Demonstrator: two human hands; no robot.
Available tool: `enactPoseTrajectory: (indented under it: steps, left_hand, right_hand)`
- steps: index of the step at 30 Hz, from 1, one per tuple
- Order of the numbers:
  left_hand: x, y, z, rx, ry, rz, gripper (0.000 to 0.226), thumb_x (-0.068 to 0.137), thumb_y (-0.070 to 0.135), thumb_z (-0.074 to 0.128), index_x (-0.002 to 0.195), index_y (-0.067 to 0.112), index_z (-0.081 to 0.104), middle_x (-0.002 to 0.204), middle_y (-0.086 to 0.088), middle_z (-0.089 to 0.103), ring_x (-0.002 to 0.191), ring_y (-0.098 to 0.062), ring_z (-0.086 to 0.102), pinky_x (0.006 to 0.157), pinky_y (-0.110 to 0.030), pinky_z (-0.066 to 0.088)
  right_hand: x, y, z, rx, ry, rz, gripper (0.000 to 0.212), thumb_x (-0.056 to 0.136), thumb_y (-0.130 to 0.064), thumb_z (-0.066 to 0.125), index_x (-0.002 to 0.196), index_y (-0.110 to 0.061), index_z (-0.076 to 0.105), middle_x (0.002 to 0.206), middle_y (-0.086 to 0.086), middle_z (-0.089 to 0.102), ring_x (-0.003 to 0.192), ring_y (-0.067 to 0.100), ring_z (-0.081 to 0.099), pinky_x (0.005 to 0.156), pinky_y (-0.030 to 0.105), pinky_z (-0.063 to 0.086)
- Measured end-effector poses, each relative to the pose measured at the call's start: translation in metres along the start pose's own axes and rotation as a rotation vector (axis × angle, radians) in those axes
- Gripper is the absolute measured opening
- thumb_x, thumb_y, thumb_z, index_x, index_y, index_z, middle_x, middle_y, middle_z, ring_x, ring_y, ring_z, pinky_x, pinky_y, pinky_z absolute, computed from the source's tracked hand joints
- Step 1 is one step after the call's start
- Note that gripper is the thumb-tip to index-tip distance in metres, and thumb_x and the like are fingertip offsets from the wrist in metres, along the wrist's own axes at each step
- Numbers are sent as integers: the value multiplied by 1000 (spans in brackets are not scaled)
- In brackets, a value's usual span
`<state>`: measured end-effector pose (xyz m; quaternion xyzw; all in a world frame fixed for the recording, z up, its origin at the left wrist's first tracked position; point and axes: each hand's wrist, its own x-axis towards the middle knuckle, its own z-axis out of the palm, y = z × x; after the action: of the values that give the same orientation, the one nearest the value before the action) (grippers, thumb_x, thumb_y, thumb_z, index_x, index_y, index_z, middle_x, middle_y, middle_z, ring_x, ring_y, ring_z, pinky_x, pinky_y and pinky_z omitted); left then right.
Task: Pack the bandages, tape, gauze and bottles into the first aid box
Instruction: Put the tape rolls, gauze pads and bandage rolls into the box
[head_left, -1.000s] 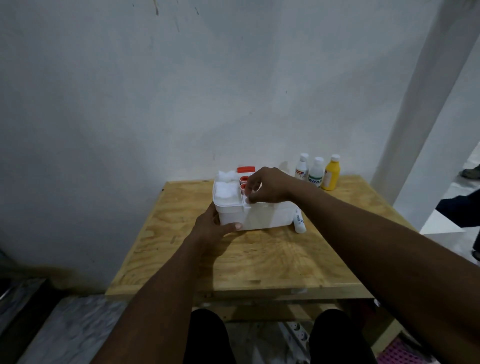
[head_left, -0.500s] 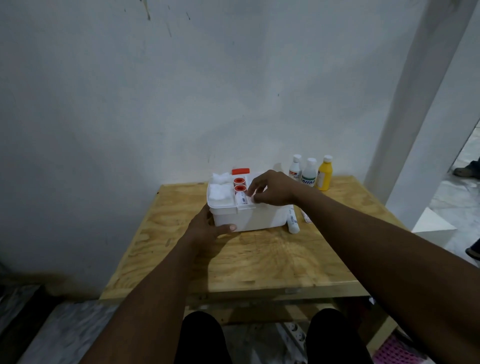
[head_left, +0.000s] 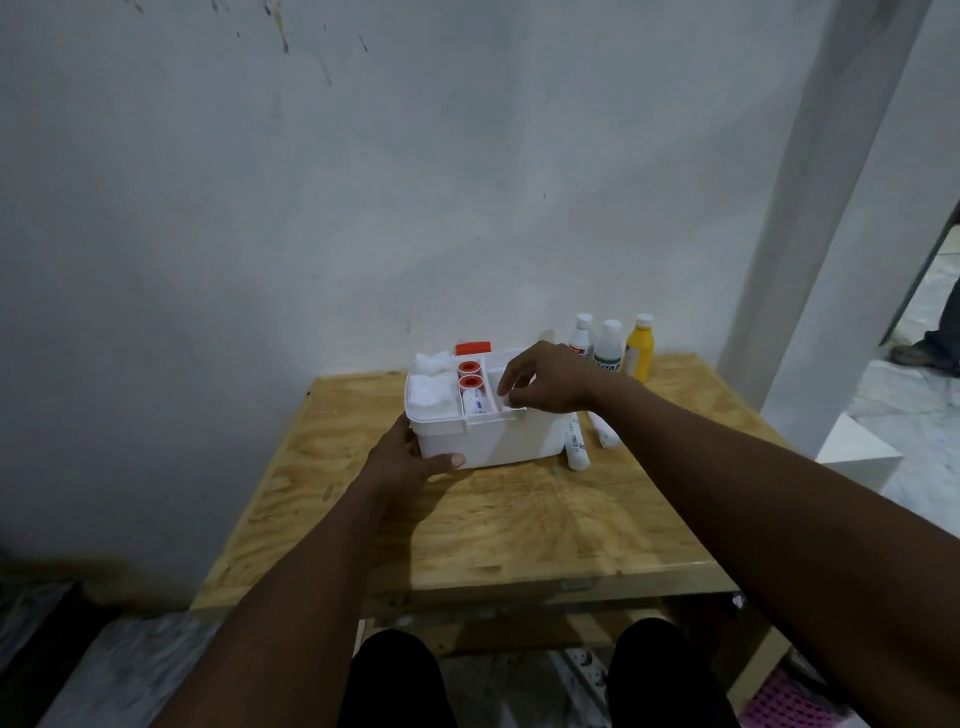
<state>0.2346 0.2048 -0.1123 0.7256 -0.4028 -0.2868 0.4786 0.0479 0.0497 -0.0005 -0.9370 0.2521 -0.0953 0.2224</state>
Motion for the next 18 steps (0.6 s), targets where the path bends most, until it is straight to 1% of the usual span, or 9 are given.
enactPoseTrajectory:
  steps: [3,5,7,8,10,12,13,15,18]
  left_hand:
    - [-3,3,-4,33,10,-25,111,57,49,98,151,25,44,146,-2,59,129,-25,59,102,-45,56]
    - [-8,11,-8,45,26,-23,132,41,73,91,154,25,40,149,-4,57,128,-26,60,100,-44,56]
    - [-13,24,-11,82,131,-39,137,46,87,78,158,24,33,151,-9,54,128,-31,60,100,-47,55]
    - [-16,31,-12,105,212,-30,129,57,87,73,159,22,30,150,-12,54,128,-33,59,101,-48,53]
    - [-20,48,-15,206,410,60,104,76,81,64,156,21,35,142,-13,58,122,-33,60,99,-49,53]
    - [-21,71,-15,364,567,222,79,85,68,66,145,20,47,127,-9,63,112,-30,62,91,-48,57]
    - [-19,86,-11,428,600,309,66,88,58,69,139,20,52,120,-7,65,107,-28,63,87,-46,58]
    - [-13,117,5,505,542,449,43,90,39,72,128,21,61,109,-2,67,99,-24,65,82,-38,57]
    - [-2,160,51,655,299,585,27,92,32,68,117,22,68,104,1,71,101,-21,66,86,-34,52]
  right_hand:
    - [-8,8,-11,27,163,20,20,86,-17,69,103,-12,76,106,5,75,95,14,68,84,27,56]
    - [-15,17,-23,48,262,63,17,84,-19,68,97,-14,78,99,5,77,89,14,69,78,25,55]
    - [-21,28,-36,32,311,116,17,83,-21,67,93,-14,79,97,5,77,90,17,68,74,24,49]
    - [-24,34,-42,18,330,144,17,83,-21,67,92,-13,79,97,6,76,92,19,68,75,25,49]
    - [-30,47,-54,16,357,214,17,82,-21,65,89,-13,78,99,7,75,95,22,67,80,30,53]
    - [-36,60,-65,6,367,284,17,82,-19,63,87,-10,77,98,7,74,94,23,65,81,35,56]
    - [-39,66,-70,-6,367,320,16,82,-19,63,86,-9,76,97,8,74,92,24,65,80,36,57]
    - [-46,77,-77,-29,354,394,18,81,-20,64,87,-6,74,93,11,73,88,27,65,79,39,58]
    - [-57,89,-80,-22,300,511,17,78,-17,64,86,-3,70,76,15,71,69,30,69,65,38,62]
